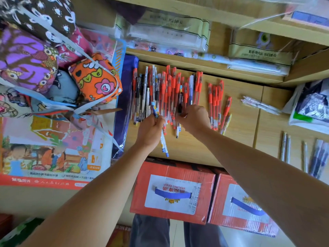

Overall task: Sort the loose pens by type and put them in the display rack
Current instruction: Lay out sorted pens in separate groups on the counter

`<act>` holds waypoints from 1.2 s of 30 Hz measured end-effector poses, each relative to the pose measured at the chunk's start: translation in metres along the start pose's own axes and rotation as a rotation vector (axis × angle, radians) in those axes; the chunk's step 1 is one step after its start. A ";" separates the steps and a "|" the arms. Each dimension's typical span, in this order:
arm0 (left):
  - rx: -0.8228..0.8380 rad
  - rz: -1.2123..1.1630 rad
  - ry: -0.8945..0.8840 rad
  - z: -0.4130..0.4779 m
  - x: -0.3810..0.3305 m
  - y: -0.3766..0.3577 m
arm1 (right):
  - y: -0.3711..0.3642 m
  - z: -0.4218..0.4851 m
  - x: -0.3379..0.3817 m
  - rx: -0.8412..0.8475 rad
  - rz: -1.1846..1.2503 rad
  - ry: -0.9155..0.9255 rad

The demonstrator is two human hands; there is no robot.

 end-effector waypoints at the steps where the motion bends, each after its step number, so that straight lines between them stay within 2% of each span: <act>1: 0.002 0.002 -0.004 0.000 0.000 0.000 | 0.001 0.001 0.000 0.008 0.016 -0.014; 7: 0.020 -0.018 -0.003 0.005 0.000 0.000 | 0.042 0.003 -0.018 -0.144 0.149 -0.098; 12: 0.034 -0.052 0.009 0.005 -0.002 -0.003 | 0.048 0.007 -0.052 -0.065 0.002 -0.199; 17: 0.028 -0.094 0.003 0.005 0.004 -0.003 | 0.046 -0.001 -0.027 -0.180 0.069 -0.027; 20: 0.017 -0.061 -0.018 0.003 0.001 -0.001 | 0.025 -0.009 -0.001 -0.066 -0.009 0.144; 22: 0.019 -0.082 -0.014 0.003 0.001 -0.001 | 0.010 -0.012 0.005 -0.010 -0.149 0.161; 24: 0.019 -0.123 0.011 0.002 0.001 -0.001 | 0.002 -0.014 0.004 0.010 -0.264 0.124; 27: 0.020 -0.175 0.052 0.002 0.002 -0.002 | -0.003 -0.015 0.002 0.012 -0.298 0.092; 36: 0.064 -0.185 0.101 0.001 0.003 -0.006 | -0.005 -0.016 -0.012 -0.001 -0.061 -0.138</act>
Point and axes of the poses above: each hand's wrist, its own z-axis towards the middle knuckle, its own y-axis out of the back of the hand, x = y × z, the point moved 5 cm from there along z, towards the middle knuckle, and after that the axes turned 7 degrees about -x, right-handed, at the moved point
